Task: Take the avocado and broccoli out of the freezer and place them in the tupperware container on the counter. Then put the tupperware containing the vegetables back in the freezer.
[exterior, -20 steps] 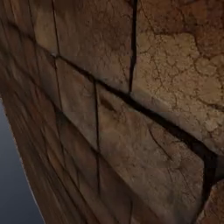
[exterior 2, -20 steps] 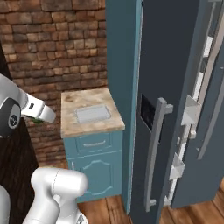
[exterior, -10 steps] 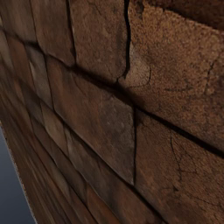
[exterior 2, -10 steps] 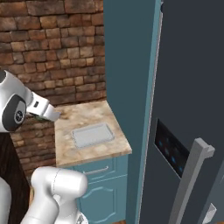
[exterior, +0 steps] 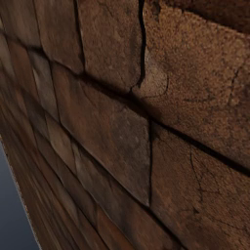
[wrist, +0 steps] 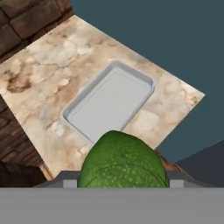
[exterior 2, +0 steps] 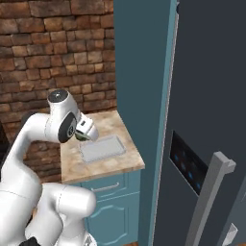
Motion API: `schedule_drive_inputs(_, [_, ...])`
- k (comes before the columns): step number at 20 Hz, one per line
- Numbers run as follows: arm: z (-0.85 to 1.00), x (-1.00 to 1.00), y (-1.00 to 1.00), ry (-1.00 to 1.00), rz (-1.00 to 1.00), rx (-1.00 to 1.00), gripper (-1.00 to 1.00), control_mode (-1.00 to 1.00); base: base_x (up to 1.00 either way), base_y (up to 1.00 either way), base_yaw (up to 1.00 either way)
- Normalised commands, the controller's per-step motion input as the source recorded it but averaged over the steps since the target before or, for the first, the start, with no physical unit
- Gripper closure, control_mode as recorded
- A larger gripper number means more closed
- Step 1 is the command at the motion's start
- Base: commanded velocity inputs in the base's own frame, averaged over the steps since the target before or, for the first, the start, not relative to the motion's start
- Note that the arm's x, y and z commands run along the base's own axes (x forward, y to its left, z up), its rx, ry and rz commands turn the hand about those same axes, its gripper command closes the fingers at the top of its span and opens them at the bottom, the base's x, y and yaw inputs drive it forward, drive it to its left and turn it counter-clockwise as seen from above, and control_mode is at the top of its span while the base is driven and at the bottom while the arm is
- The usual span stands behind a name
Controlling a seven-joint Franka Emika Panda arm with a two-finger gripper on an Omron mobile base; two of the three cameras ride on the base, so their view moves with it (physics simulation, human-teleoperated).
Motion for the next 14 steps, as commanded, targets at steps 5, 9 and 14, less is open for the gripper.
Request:
schedule_drive_inputs(5, [-0.77,1.0,-0.28,0.04,-0.01,0.01,1.0,-1.0,0.0,0.0,0.0])
schedule_drive_inputs(9, [-0.47,0.93,0.0,0.02,-0.05,0.0,1.0,-1.0,0.0,0.0,0.0])
schedule_drive_inputs(14, [-0.53,0.76,-0.16,0.04,-0.05,0.0,1.0,-1.0,0.0,0.0,0.0])
